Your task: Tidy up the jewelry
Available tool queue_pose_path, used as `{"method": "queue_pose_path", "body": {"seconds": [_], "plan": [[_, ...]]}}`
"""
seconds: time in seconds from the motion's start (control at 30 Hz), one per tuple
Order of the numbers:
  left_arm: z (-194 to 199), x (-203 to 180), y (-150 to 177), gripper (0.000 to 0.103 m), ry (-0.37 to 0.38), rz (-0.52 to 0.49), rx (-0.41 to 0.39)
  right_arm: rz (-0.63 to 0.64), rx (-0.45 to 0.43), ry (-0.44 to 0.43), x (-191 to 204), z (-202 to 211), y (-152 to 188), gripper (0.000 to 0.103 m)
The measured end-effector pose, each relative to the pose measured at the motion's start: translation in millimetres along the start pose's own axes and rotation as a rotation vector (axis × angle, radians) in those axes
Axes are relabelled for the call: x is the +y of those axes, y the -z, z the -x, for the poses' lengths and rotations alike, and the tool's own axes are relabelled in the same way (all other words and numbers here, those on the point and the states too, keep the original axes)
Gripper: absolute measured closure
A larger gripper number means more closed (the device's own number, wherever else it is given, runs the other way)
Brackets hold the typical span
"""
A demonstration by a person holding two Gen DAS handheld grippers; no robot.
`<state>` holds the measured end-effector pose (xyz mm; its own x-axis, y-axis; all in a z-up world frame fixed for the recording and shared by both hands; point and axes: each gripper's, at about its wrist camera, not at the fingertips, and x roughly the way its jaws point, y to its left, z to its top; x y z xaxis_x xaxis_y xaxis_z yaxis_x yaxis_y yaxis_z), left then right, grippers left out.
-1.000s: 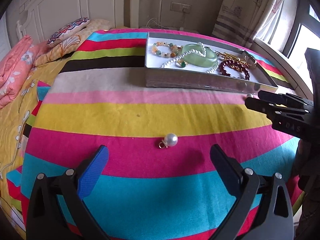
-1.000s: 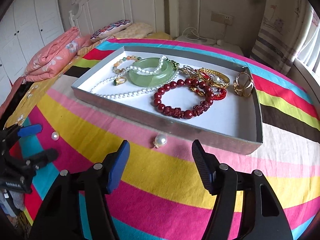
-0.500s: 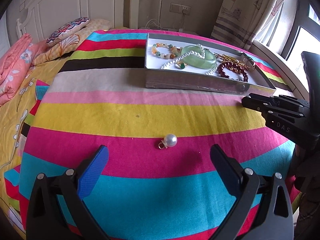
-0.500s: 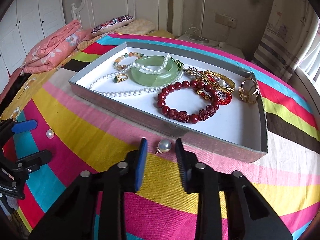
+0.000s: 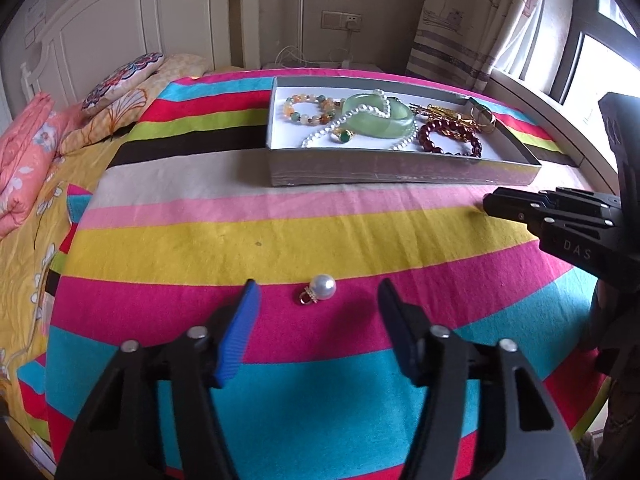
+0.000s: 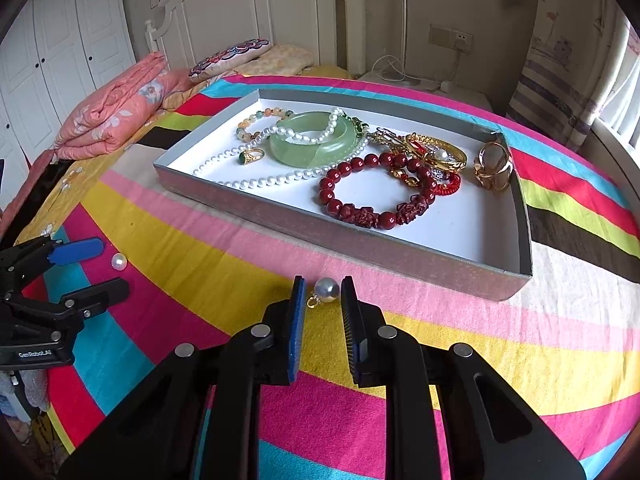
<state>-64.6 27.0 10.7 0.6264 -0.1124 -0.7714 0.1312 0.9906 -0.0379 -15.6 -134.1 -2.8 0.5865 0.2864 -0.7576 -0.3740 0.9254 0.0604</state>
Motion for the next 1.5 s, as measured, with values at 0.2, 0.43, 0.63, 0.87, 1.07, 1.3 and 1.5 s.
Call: {"method": "queue_pose_path", "body": {"seconds": [0.2,0.43,0.63,0.87,1.07,1.3,1.5], "plan": [[-1,-5,1,0.068,0.001,-0.034,-0.008,-0.013,-0.003,-0.013,-3,1,1,0.084],[-1,-8,3,0.084,-0.010,-0.047,-0.016,-0.011,-0.003,-0.013,-3,1,1,0.084],[0,-9,5,0.089,-0.019,-0.054,-0.019,-0.015,-0.003,-0.014,-3,1,1,0.084],[1,-8,6,0.089,-0.013,-0.044,-0.020,-0.017,-0.008,-0.016,-5,2,1,0.084],[5,-9,4,0.089,-0.022,-0.048,-0.035,-0.014,-0.059,-0.030,-5,13,2,0.084],[16,-15,-35,0.089,0.003,-0.064,-0.094,-0.017,-0.110,-0.073,-5,27,-5,0.084],[-7,-37,-82,0.089,0.037,-0.072,-0.100,-0.005,-0.152,-0.032,-13,32,-30,0.084]]}}
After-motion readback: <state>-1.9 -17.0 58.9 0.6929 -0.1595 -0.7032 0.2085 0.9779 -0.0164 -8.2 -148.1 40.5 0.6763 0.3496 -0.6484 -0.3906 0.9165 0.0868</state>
